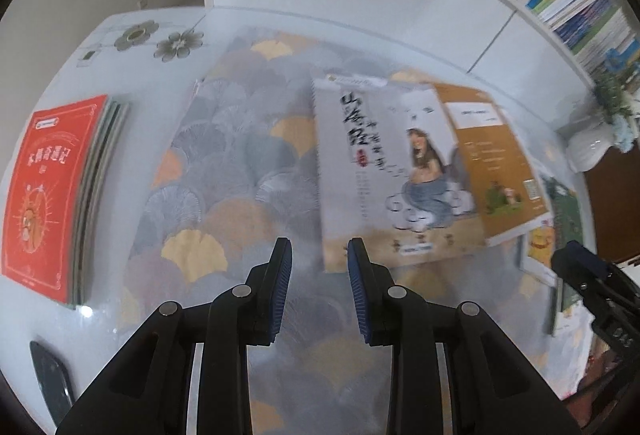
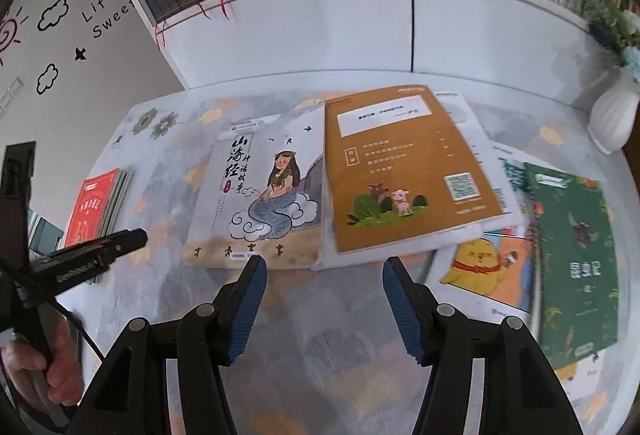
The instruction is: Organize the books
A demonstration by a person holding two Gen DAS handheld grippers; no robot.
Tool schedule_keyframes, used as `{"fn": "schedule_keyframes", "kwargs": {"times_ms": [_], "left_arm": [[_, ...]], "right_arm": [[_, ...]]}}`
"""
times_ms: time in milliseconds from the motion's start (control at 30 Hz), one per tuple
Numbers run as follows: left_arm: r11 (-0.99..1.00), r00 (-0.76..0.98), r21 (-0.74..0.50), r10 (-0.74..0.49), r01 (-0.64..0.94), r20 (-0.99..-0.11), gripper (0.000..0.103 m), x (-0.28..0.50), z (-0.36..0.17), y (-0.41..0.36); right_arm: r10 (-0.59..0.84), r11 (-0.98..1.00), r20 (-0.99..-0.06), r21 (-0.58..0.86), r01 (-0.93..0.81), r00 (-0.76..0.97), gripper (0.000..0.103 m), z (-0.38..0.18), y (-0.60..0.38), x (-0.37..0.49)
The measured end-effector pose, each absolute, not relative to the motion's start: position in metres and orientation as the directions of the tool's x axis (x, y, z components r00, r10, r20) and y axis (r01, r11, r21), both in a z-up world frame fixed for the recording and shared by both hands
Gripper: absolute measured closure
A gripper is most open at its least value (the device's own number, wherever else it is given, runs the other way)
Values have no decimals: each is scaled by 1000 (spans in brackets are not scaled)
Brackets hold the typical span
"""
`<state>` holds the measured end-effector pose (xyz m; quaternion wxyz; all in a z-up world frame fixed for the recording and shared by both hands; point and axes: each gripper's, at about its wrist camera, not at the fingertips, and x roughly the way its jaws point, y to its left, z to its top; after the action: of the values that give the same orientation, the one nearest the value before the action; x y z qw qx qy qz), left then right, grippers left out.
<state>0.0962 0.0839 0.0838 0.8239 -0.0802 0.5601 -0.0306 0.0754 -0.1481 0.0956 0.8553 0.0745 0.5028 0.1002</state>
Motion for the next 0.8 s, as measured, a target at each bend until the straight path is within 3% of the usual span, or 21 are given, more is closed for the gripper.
{"fn": "schedule_keyframes", "kwargs": {"times_ms": [167,300,400,567,800], "left_arm": [[980,326,-192,-166,-51,-931,77,111,55,90],[967,295,-248,-222,-54,-929,58,124,34,92],[964,299,-261,-232,-58,-925,58,133,25,91],[947,316,-321,-303,-8,-899,58,142,24,84],[897,294,-437,-436,68,-850,52,142,21,86]], "right_arm": [[265,963,-854,255,-85,448,34,72,-147,99],[291,955,-859,285,-79,422,34,52,-146,119],[328,942,-852,325,-78,408,34,38,-143,135],[344,936,-855,343,-74,388,53,23,-132,158],[362,931,-850,345,-114,382,58,19,-119,165]]}}
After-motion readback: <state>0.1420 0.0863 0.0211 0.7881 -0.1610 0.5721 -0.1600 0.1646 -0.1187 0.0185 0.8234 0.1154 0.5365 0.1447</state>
